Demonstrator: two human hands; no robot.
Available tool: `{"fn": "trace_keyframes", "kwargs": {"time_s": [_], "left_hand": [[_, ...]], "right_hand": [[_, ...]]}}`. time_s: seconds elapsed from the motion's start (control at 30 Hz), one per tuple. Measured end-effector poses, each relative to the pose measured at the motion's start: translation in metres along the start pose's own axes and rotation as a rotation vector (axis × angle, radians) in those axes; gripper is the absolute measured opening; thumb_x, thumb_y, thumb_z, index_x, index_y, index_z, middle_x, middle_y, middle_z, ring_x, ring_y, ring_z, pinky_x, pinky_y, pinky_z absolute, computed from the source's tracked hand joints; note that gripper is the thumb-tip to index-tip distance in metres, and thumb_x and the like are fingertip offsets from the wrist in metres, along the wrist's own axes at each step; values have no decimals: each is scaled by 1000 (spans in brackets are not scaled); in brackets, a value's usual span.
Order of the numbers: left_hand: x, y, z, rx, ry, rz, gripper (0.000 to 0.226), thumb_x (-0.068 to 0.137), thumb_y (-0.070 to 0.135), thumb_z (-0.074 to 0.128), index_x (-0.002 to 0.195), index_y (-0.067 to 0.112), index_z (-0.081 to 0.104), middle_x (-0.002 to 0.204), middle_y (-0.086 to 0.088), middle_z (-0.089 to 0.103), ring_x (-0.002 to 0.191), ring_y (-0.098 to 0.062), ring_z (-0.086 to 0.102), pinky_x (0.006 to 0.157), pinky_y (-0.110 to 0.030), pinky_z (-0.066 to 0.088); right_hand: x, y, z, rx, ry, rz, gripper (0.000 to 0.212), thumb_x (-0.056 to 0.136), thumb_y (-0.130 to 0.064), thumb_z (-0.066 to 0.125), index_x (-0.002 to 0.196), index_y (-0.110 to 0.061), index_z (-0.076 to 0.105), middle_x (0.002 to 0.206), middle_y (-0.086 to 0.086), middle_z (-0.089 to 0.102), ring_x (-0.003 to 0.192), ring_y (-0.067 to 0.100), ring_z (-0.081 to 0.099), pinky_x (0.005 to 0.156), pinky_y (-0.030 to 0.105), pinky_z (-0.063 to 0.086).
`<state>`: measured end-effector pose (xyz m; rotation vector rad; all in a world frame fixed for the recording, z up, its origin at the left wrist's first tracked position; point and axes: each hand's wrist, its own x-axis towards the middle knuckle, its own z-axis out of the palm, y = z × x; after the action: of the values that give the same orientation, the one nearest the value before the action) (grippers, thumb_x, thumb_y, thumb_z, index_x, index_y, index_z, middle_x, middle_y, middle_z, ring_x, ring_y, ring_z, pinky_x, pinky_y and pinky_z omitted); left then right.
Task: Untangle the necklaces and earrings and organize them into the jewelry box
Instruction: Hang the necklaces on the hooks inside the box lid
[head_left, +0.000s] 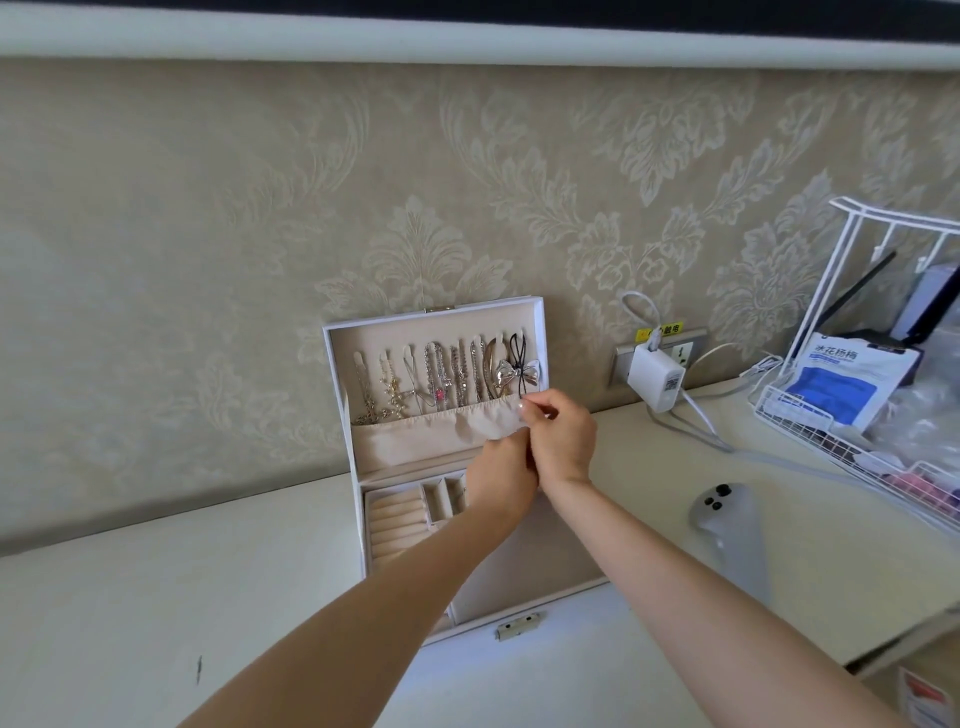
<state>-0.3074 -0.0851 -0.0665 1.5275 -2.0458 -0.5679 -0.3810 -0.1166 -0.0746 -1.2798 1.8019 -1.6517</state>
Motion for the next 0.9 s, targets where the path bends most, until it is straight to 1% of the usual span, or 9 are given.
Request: {"fn": "trace_keyframes", "kwargs": {"time_s": [0.17, 0.3, 0.37, 0.47, 0.53, 0.63, 0.73, 0.8, 0.9], "left_hand": [[-4, -9, -8, 226, -81, 82, 21, 85, 14, 49, 98, 17, 66, 99, -7, 67, 95, -30, 58, 63, -29, 34], [-5, -20, -18, 275, -18, 98, 20, 90, 27, 47, 96, 21, 66, 97, -7, 67, 93, -29, 60, 70, -30, 42], [-3, -23, -27, 139, 75, 34, 18, 89, 26, 47, 89, 21, 65, 88, -7, 66, 83, -29, 60, 69, -31, 44], [3, -23, -45, -319, 155, -164, 22, 91, 21, 47, 75, 18, 61, 69, -2, 61, 66, -18, 54, 60, -28, 40], [8, -22, -55, -611, 217, -287, 28, 94, 21, 48, 70, 16, 61, 65, 2, 58, 64, -12, 49, 60, -25, 36], [14, -26, -58, -827, 346, -389, 30, 95, 20, 50, 68, 15, 60, 65, 2, 59, 68, -12, 49, 67, -26, 38], [19, -31, -54, -829, 393, -392, 25, 95, 22, 50, 78, 10, 63, 72, 0, 63, 77, -18, 56, 79, -30, 43], [22, -36, -48, -543, 426, -355, 24, 94, 26, 50, 91, 9, 66, 88, -3, 65, 90, -23, 57, 81, -33, 45], [21, -44, -43, -28, 493, -232, 22, 93, 27, 52, 97, 13, 68, 104, -5, 62, 105, -26, 48, 84, -37, 43]], "right_hand": [[5, -5, 2, 73, 7, 156, 4, 74, -3, 71, 73, -6, 69, 79, 8, 70, 76, 18, 60, 77, 32, 47], [12, -11, 1, 110, -70, 313, 22, 69, 4, 73, 62, -13, 60, 69, 1, 65, 72, 14, 58, 71, 24, 43], [16, -11, 0, 168, -61, 385, 28, 69, 11, 70, 62, -13, 57, 68, 3, 66, 68, 17, 60, 68, 27, 49], [13, -12, -2, 382, -29, 498, 22, 74, 14, 67, 73, -6, 57, 75, 14, 64, 54, 23, 60, 46, 26, 53], [10, -11, 0, 484, 8, 524, 19, 77, 15, 64, 85, 0, 58, 76, 13, 61, 47, 19, 59, 40, 22, 51], [8, -1, 5, 389, 54, 360, 14, 78, 14, 62, 80, 1, 62, 71, 11, 61, 39, 12, 57, 42, 26, 52], [8, 12, 8, -100, -4, -88, 18, 77, 12, 56, 73, -2, 66, 71, 11, 66, 64, 27, 62, 59, 39, 51], [10, 15, 7, -374, -42, -329, 20, 76, 13, 54, 78, -2, 67, 78, 14, 65, 72, 33, 59, 59, 36, 46], [13, 16, 5, -558, 6, -562, 15, 69, 9, 68, 75, -4, 68, 74, 12, 60, 68, 34, 58, 52, 34, 48]]}}
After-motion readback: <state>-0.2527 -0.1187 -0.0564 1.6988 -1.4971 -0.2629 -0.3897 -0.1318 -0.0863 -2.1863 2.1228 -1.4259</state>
